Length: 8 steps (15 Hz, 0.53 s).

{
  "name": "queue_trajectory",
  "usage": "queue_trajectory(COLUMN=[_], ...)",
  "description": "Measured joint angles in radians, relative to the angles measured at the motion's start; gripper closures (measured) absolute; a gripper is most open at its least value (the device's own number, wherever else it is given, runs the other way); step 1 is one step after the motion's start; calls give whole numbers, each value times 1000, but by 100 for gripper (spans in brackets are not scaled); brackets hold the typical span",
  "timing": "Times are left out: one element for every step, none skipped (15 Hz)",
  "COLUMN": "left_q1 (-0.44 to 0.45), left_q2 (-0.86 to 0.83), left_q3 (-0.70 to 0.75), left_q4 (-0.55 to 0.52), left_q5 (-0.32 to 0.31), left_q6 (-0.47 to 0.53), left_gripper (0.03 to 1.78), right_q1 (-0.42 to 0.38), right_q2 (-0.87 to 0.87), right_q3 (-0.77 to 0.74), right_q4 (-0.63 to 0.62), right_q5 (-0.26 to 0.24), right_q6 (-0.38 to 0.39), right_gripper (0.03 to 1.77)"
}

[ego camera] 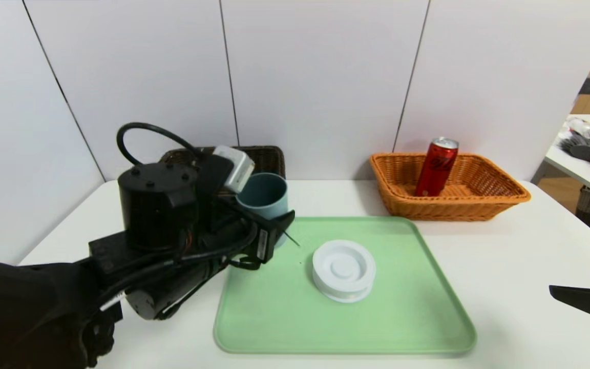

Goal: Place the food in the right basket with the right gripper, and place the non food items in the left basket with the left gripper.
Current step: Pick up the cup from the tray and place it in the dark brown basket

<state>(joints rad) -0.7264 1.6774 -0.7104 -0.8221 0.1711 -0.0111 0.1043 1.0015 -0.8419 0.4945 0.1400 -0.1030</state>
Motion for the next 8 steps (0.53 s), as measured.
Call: queue_trajectory(left_q1=[22,49,80,111,143,174,207,237], left_q2=[-16,-27,-36,-40,-42,-41,-34,-23], left_q3=[-47,-100,-163,-227,-294,-360,-428,-490], left_q4=[66,131,201,269,343,421,503,571], left_q5=[11,16,17,18,18,17,17,16], left_q6=[0,0,1,1,1,1,2,2], left_gripper=[67,67,67,67,67,67,67,67], right_q1=[0,0,-1,-1,-2,-2,-3,-3], right_q2=[-1,-3,-4,-7,-10,-12,-14,-16], right_q3=[1,1,1,1,2,5,7,9], right_q4=[0,0,0,-1,0,0,-1,-1], right_q5=[-1,-1,-1,-1,0,0,0,1], right_q6=[1,1,2,2,2,3,4,4], right_gripper=[10,10,10,10,10,10,10,10])
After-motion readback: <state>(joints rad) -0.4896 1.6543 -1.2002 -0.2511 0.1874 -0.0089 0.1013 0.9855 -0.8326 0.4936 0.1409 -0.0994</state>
